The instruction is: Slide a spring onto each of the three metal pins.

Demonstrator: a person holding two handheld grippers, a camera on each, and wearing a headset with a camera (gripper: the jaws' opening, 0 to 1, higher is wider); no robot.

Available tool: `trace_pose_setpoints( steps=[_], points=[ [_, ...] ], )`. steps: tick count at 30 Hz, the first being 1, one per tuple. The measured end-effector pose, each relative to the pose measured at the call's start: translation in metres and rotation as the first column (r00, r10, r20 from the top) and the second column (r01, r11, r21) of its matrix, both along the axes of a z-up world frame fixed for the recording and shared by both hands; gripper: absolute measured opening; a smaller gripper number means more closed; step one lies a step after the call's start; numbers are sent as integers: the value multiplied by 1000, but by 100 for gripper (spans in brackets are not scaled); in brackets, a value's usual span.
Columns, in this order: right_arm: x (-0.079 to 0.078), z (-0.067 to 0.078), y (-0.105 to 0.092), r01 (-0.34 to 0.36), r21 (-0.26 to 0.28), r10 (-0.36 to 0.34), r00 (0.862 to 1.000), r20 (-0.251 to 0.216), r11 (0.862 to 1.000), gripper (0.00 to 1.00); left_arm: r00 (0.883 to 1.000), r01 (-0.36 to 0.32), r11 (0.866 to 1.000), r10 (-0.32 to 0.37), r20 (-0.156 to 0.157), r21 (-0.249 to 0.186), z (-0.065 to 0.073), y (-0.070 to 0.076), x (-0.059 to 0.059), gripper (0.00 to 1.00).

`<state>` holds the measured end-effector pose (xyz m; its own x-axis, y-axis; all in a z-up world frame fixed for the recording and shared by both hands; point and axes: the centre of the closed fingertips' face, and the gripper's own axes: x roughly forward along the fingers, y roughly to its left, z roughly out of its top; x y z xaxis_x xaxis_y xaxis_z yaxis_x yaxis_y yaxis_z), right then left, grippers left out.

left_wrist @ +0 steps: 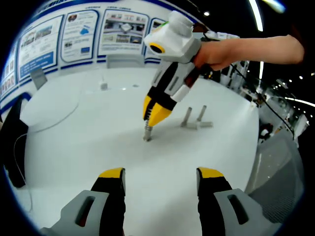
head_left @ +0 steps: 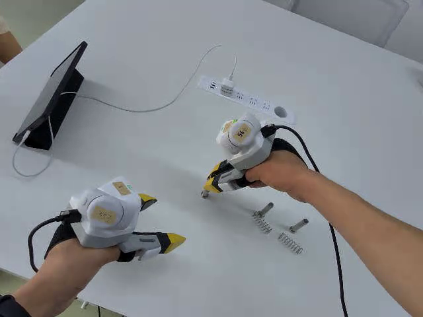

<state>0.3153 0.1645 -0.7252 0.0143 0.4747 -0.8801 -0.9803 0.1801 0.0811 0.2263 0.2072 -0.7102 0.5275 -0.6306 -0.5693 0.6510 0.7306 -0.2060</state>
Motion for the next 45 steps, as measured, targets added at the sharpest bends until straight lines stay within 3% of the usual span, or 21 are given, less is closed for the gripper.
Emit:
trace_pose_setpoints(
  steps=[13, 31, 45],
  points=[
    [-3, -13, 1, -26, -36, 26, 1000, 15, 999, 13, 1000, -12, 1000, 12, 0, 0, 0, 2, 1, 59],
    [-3, -24, 2, 10, -30, -10, 1000, 16, 1000, 13, 1000, -12, 1000, 12, -8, 2, -2, 3, -2, 59],
    [-7, -31, 2, -2, -42, 2, 1000, 9, 999, 16, 1000, -11, 1000, 11, -15, 6, -2, 3, -5, 59]
  ],
)
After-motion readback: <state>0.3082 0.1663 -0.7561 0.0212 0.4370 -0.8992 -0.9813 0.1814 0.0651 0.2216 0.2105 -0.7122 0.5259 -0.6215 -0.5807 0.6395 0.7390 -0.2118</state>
